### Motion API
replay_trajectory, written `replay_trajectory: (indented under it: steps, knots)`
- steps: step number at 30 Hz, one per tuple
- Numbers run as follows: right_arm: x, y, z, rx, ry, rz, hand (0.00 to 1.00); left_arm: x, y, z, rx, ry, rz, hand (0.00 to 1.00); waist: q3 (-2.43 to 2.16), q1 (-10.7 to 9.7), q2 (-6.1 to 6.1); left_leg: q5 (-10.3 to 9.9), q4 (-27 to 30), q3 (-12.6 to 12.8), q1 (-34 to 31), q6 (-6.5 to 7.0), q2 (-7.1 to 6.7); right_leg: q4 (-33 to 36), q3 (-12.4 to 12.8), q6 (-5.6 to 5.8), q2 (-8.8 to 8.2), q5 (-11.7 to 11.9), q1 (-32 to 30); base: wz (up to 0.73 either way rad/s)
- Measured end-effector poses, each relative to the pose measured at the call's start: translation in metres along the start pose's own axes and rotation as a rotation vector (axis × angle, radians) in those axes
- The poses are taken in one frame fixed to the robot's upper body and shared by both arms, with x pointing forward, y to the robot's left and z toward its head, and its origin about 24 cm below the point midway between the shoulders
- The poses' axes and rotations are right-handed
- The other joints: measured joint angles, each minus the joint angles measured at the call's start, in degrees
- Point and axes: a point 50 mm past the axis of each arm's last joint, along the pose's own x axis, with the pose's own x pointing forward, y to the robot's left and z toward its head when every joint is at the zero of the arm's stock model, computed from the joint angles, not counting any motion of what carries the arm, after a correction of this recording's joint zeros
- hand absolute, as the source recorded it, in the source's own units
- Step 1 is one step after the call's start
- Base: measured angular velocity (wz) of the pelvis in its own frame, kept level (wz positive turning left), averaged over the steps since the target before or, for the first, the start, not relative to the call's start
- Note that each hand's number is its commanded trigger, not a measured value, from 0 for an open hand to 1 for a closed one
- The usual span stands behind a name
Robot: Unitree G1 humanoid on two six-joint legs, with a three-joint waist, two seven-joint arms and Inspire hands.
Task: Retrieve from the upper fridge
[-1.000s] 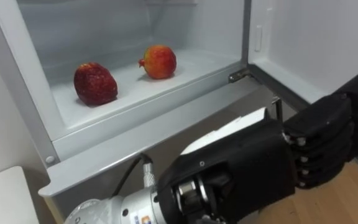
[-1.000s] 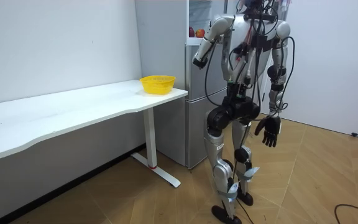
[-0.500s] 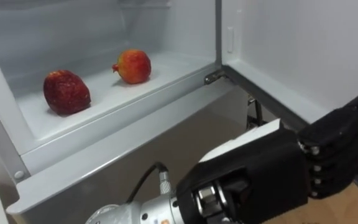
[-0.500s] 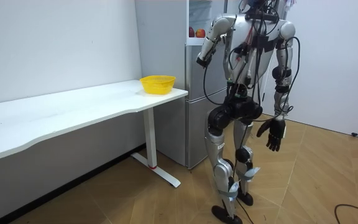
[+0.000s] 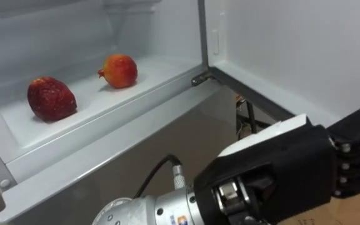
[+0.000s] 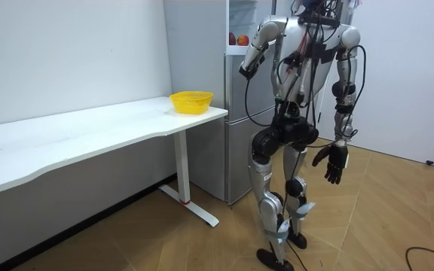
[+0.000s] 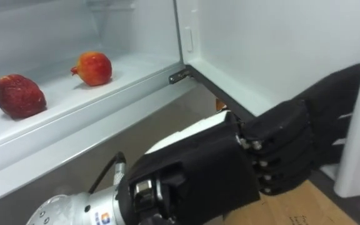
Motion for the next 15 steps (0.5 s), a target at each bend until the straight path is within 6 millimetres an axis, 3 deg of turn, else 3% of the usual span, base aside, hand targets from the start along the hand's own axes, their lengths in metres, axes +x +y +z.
replay_trajectory:
  steps: [15]
  knots:
    - [-0.0001, -0.0015, -0.0021, 0.018, 0.011, -0.013, 0.00, 0.0086, 0.0076, -0.0005, 0.004, 0.009, 0.034, 0.00, 0.23, -2.95, 0.39, -0.01, -0.01, 0.07, 0.32, -0.05, 0.62, -0.06, 1.51, -0.36, 0.53, 0.20, -0.01, -0.05]
